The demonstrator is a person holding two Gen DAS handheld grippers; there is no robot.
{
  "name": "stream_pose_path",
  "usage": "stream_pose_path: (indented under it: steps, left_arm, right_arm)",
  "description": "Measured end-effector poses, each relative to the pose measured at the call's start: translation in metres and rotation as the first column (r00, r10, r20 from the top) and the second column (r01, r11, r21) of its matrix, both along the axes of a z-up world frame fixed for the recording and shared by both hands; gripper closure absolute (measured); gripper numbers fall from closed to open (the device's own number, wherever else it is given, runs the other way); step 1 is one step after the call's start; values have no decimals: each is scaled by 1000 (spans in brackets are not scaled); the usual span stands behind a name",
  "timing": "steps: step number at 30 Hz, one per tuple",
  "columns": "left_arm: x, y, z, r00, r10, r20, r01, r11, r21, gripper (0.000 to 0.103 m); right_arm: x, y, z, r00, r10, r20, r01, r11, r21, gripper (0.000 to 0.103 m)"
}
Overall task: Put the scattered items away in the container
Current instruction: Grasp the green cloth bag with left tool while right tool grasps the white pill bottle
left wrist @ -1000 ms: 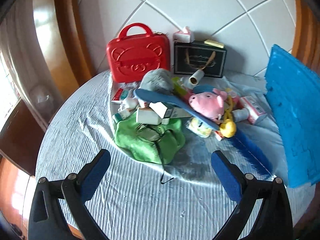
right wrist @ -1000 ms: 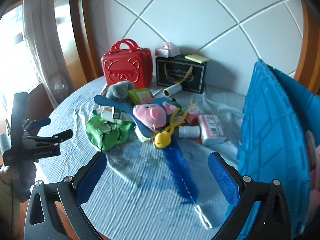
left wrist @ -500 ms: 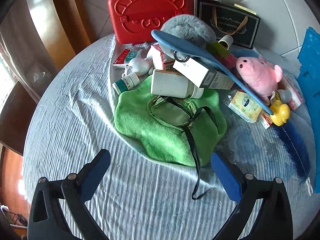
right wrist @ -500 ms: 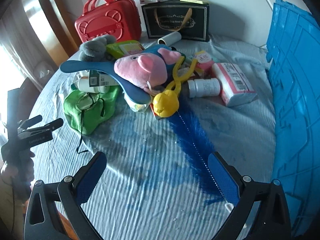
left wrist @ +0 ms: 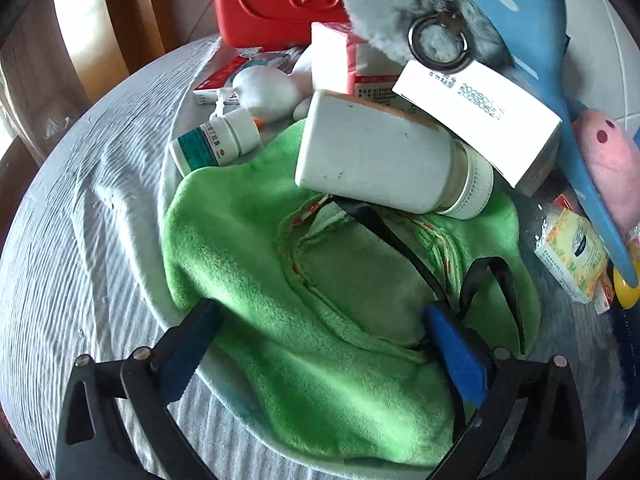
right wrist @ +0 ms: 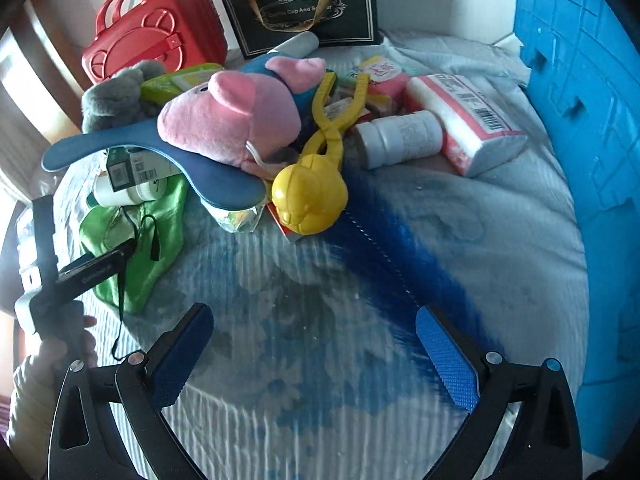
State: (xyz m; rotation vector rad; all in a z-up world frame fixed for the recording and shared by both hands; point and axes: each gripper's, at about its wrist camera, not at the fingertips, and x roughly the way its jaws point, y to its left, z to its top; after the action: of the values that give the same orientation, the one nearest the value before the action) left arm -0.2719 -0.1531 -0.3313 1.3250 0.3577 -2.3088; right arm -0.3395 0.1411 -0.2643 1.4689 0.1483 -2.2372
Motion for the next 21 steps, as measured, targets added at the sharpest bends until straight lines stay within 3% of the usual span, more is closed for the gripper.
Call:
stream_pose_path:
  steps: [2, 4, 7, 10, 11, 12, 17, 21]
  left_arm:
    - [1, 4, 4, 999, -50, -13, 50, 999, -2, 17]
    - [4, 10, 11, 994, -105, -14, 105, 994, -7, 53]
    - [14, 10, 20, 993, -115, -3, 115, 993, -28, 79]
    - [29, -3, 31, 995, -95, -8, 94, 995, -33, 84]
    - [34, -9, 36, 997, -81, -8, 81, 995, -51, 84]
    - [40, -14, 41, 998, -69, -10, 68, 995, -73, 85]
    - [72, -51, 70, 998, 23, -55, -32, 986, -163, 86]
    - [96, -77, 68, 996, 71, -46, -77, 989, -127, 86]
  right_arm:
    - [-1, -10, -3, 1000, 0, -12, 0, 1000, 8, 0]
    - [-1, -21, -1, 999, 14, -33, -14, 1000, 17, 1]
    - [3, -44, 14, 993, 71, -91, -69, 997, 25, 14]
    - [5, -72, 29, 981, 137, -139, -133, 990, 34, 38]
    - [6, -83, 32, 976, 161, -148, -157, 987, 37, 51]
    - [6, -92, 34, 972, 180, -154, -176, 984, 37, 56]
    - [8, -138, 33, 953, 257, -160, -259, 966, 6, 58]
    - [-1, -156, 19, 955, 257, -151, -253, 966, 44, 54]
